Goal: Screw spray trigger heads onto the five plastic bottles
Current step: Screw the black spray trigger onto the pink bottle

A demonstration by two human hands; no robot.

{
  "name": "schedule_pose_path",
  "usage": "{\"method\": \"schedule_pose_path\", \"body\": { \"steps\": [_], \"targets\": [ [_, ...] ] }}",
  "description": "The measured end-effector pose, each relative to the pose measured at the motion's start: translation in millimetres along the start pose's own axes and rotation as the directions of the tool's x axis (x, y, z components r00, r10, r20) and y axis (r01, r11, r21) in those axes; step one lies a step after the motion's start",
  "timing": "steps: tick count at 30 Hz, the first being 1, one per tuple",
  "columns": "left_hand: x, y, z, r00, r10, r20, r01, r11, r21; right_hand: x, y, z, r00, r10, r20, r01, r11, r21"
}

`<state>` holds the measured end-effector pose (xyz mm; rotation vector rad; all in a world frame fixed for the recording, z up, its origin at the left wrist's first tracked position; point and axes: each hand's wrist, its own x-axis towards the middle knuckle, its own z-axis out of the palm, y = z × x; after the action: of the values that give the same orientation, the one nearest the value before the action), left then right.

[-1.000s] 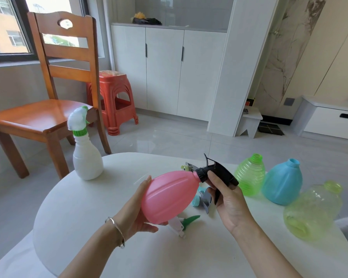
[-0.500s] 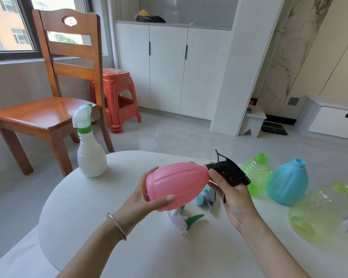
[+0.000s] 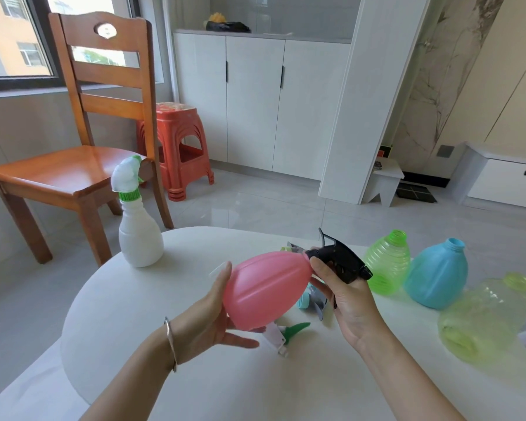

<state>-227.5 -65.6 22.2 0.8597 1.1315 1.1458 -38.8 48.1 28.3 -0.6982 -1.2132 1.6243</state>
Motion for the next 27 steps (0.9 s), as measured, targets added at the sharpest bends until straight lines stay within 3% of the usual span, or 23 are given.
{"method": "schedule_pose_path", "body": {
  "steps": [5, 9, 13, 15, 18, 19, 22, 24, 27],
  "targets": [
    [4.5, -2.6, -5.2, 0.981, 0.192, -0.027, -0.189, 0.979, 0.082, 0.5, 0.4, -1.6, 0.999, 0.044, -0.015, -0.044, 0.998, 0.035],
    [-1.2, 0.9, 0.5, 0.998, -0.009, 0.063, 0.013, 0.998, -0.06, -0.3, -0.4, 0.7, 0.997, 0.082, 0.01, -0.083, 0.993, 0.079],
    [7.0, -4.3, -3.5, 0.99, 0.137, -0.045, -0.137, 0.991, 0.001, 1.4, -2.2, -2.6, 0.993, 0.108, -0.042, -0.101, 0.986, 0.133],
    [5.0, -3.3, -2.9, 0.983, 0.186, -0.012, -0.185, 0.982, 0.021, 1.3, -2.1, -2.5, 0.992, 0.118, -0.035, -0.111, 0.983, 0.148],
    [0.4, 0.2, 1.4, 0.999, -0.004, 0.048, 0.007, 0.997, -0.073, 0.6, -1.7, 0.0, 0.992, 0.124, 0.012, -0.124, 0.98, 0.156],
    [1.2, -2.2, 1.3, 0.999, -0.003, 0.039, 0.005, 0.999, -0.051, 0.6, -2.4, 0.8, 0.992, 0.128, 0.015, -0.129, 0.979, 0.157],
    [4.3, -1.2, -2.7, 0.985, 0.159, -0.06, -0.157, 0.986, 0.048, 2.4, -3.0, -1.0, 0.99, 0.141, -0.012, -0.137, 0.976, 0.167],
    [2.6, 1.9, -2.3, 0.977, 0.207, -0.055, -0.204, 0.977, 0.055, 3.1, -1.8, -0.6, 0.991, 0.134, -0.003, -0.132, 0.978, 0.162],
    [1.2, 2.3, 0.0, 1.0, 0.012, -0.026, -0.015, 0.991, -0.132, 1.6, 0.8, 3.5, 0.991, 0.122, 0.055, -0.128, 0.984, 0.12]
  ]
}}
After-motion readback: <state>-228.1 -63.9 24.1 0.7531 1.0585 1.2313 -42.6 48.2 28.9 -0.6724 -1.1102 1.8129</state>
